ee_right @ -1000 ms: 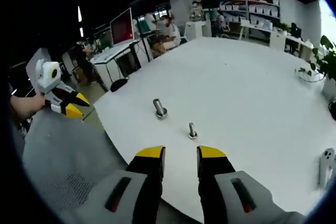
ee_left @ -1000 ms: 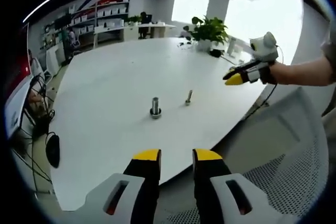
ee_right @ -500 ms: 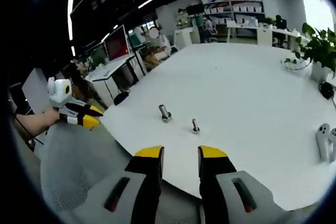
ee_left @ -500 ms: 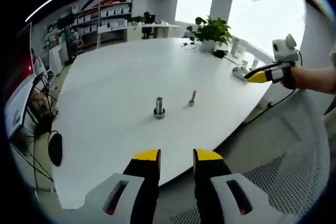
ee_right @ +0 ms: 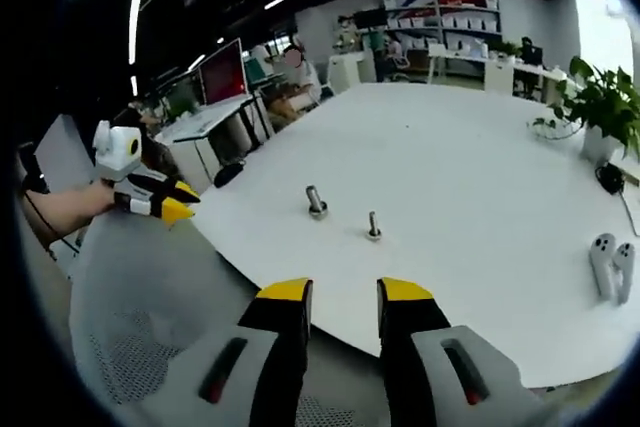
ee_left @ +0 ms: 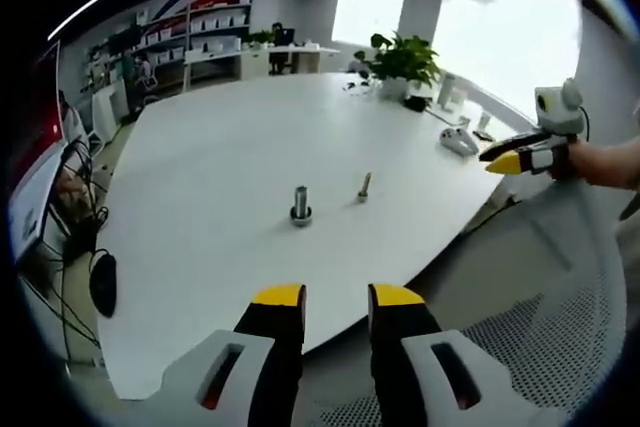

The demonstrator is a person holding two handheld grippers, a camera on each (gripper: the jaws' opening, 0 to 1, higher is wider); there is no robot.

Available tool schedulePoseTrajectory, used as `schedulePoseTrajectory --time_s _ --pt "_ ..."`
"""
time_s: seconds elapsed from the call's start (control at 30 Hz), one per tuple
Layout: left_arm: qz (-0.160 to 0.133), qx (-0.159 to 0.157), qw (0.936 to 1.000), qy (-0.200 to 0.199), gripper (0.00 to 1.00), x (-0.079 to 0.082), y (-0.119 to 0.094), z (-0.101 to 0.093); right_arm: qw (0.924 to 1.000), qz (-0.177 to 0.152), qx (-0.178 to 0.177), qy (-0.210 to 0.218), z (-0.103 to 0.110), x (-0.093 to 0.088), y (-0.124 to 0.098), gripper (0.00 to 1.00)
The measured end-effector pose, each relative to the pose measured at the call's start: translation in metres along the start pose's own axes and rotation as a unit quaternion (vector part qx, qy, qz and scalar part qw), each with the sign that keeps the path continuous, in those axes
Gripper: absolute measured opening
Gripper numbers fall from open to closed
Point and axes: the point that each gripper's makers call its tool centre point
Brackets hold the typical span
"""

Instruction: Place the washer onto the threaded stud by aligning its center hole with the stud, sliding it down to the base, and recovering from edge contact or off-axis alignment until the washer reaches the visible bottom stop.

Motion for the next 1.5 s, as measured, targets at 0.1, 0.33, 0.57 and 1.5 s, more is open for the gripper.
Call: schedulePoseTrajectory --time_s 0.1,0.33,0.57,1.5 --pt "-0.004 0.0 1.0 -0.001 0.23 0.001 -0.001 0.0 0.9999 -0.012 -0.01 -0.003 -0.003 0.003 -0.002 0.28" --pt "-0.002 -0.006 1.0 0.005 0.23 0.0 -0.001 -0.002 0.9998 -0.007 -0.018 -0.006 -0.005 0.0 0.003 0.28" --pt "-0.003 -0.004 1.0 0.006 0.23 0.0 -0.001 -0.003 0.9997 0.01 -0.023 -0.001 -0.011 -0.011 0.004 0.28" --pt "0.001 0.012 0.9999 0.001 0.22 -0.003 -0.002 0.005 0.9965 -0.005 -0.06 0.058 -0.025 -0.016 -0.003 0.29"
Point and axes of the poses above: the point that each gripper's makers call its tool centre point, and the gripper's own axes: y roughly forward along the fingers, z roughly to its left, x roughly out of its top
